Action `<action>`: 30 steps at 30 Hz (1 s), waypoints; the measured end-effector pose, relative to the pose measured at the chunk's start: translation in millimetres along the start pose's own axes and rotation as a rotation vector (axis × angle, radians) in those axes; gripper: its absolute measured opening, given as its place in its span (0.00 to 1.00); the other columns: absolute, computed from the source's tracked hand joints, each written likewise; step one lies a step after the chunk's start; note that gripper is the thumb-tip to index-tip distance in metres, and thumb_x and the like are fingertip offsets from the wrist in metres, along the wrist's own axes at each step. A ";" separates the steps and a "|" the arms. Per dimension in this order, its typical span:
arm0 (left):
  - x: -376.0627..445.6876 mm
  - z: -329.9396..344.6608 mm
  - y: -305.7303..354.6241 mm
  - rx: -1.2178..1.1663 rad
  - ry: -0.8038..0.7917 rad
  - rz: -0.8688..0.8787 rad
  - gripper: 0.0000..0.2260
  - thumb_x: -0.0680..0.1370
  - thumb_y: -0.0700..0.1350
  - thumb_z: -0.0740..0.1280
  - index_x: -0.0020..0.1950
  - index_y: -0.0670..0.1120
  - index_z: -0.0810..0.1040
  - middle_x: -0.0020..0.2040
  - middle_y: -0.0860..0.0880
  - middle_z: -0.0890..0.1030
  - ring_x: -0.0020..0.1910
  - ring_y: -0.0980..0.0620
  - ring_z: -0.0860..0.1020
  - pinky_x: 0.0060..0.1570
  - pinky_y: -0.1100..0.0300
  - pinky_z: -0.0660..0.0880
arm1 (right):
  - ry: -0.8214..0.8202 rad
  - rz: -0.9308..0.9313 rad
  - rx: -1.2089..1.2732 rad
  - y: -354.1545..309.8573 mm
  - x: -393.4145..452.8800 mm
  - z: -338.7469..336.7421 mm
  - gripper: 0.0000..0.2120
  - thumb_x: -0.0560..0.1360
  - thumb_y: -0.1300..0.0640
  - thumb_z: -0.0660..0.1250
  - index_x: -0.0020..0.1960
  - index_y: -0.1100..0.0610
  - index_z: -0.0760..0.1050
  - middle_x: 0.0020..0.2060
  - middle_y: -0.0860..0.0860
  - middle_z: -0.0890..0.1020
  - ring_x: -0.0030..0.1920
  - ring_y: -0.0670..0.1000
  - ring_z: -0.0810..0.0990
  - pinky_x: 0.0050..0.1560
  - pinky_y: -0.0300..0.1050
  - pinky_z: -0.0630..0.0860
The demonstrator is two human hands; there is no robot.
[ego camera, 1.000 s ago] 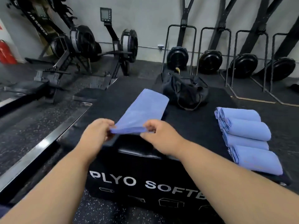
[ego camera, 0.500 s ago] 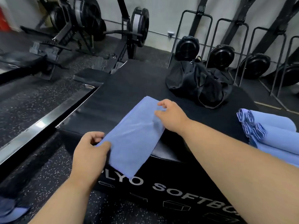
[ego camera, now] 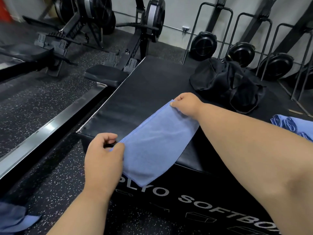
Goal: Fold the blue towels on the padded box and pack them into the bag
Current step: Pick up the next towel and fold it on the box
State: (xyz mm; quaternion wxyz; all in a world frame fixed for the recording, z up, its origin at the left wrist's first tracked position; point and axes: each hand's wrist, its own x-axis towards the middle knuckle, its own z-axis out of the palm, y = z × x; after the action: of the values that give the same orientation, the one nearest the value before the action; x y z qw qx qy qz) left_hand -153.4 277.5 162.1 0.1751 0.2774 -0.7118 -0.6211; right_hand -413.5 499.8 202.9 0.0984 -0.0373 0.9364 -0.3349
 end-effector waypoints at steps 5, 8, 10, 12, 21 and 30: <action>4.7 -6.6 -8.3 0.028 -0.013 0.002 0.08 0.75 0.50 0.75 0.52 0.58 0.80 0.52 0.55 0.83 0.49 0.55 0.82 0.52 0.56 0.77 | 0.001 0.133 0.121 3.8 8.5 -2.8 0.13 0.75 0.49 0.74 0.37 0.54 0.75 0.36 0.50 0.78 0.38 0.54 0.76 0.46 0.47 0.74; 5.5 -11.7 -12.5 0.012 -0.006 -0.032 0.09 0.74 0.52 0.77 0.51 0.57 0.80 0.50 0.56 0.83 0.49 0.55 0.82 0.53 0.54 0.78 | -0.009 0.131 0.238 -1.3 4.8 -5.8 0.08 0.77 0.52 0.73 0.42 0.53 0.80 0.42 0.49 0.84 0.42 0.53 0.82 0.49 0.47 0.79; 5.8 -14.2 -14.3 -0.021 -0.029 -0.060 0.09 0.74 0.52 0.78 0.50 0.57 0.81 0.45 0.57 0.84 0.46 0.55 0.82 0.50 0.54 0.78 | -0.013 0.137 0.341 -4.9 3.7 -6.6 0.04 0.79 0.53 0.72 0.48 0.52 0.84 0.49 0.50 0.87 0.47 0.53 0.85 0.50 0.47 0.81; 7.0 -16.7 -15.8 -0.052 -0.077 -0.096 0.09 0.75 0.52 0.78 0.51 0.57 0.80 0.40 0.57 0.84 0.42 0.54 0.82 0.47 0.54 0.78 | -0.017 0.138 0.342 -5.3 5.4 -3.9 0.06 0.79 0.53 0.72 0.50 0.54 0.84 0.50 0.51 0.87 0.48 0.53 0.86 0.50 0.48 0.82; 11.5 -24.3 -25.2 -0.065 -0.172 -0.132 0.09 0.78 0.51 0.75 0.55 0.58 0.79 0.38 0.54 0.85 0.41 0.53 0.83 0.49 0.51 0.80 | -0.033 0.065 0.072 -12.2 -2.4 8.1 0.14 0.72 0.54 0.67 0.36 0.51 0.61 0.33 0.51 0.66 0.35 0.53 0.63 0.38 0.49 0.62; -0.7 -25.8 -18.8 -0.024 -0.323 -0.108 0.15 0.78 0.49 0.75 0.59 0.60 0.73 0.47 0.57 0.86 0.40 0.57 0.84 0.40 0.60 0.77 | 0.050 -0.008 -0.244 -8.1 -8.9 -3.0 0.05 0.77 0.55 0.63 0.43 0.53 0.70 0.41 0.50 0.77 0.41 0.52 0.74 0.43 0.49 0.72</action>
State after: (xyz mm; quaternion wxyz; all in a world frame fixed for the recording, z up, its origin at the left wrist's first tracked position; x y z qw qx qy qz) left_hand -134.2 256.2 148.0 0.0282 0.2098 -0.7073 -0.6744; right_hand -405.4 496.6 211.7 0.0682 -0.0442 0.9722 -0.2195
